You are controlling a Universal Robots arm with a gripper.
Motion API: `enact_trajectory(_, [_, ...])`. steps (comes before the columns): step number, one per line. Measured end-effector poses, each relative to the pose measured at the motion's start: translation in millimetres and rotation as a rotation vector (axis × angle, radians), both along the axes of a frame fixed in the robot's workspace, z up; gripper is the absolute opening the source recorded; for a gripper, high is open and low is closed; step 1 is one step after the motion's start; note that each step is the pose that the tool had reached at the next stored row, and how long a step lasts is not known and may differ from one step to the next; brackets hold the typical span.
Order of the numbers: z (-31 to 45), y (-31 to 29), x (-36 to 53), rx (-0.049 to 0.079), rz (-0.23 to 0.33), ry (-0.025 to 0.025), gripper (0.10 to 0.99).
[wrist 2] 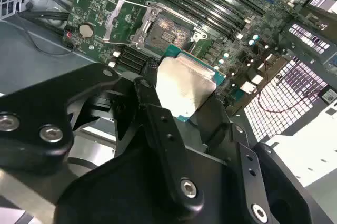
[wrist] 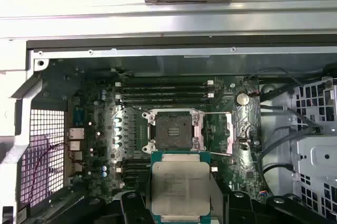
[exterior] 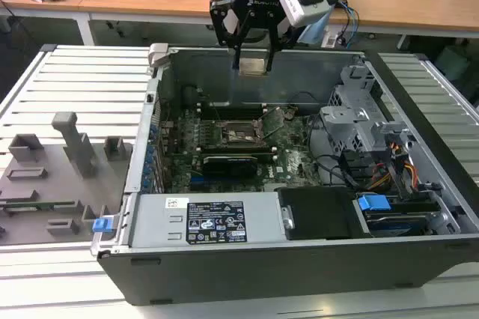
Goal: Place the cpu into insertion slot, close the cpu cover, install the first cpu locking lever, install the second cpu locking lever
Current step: 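Place the cpu into insertion slot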
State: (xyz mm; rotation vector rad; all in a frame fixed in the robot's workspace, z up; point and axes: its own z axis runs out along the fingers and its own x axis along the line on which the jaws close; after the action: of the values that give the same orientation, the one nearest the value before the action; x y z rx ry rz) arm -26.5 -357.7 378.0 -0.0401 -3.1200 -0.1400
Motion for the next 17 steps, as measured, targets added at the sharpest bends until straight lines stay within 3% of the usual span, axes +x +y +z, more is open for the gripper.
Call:
enact_trajectory(3, [0.0, 0.0, 0.1, 0.000, -0.031, 0.0000, 0.537])
enact_trajectory(7, [-0.3, 0.0, 0.0, 0.000, -0.136, 0.0000, 0.537])
enact_trajectory(14, [-1.1, 0.0, 0.0, 0.000, -0.265, 0.0001, 0.537])
enact_trajectory(17, [-1.7, 0.0, 0.0, 0.000, -0.360, 0.0000, 0.537])
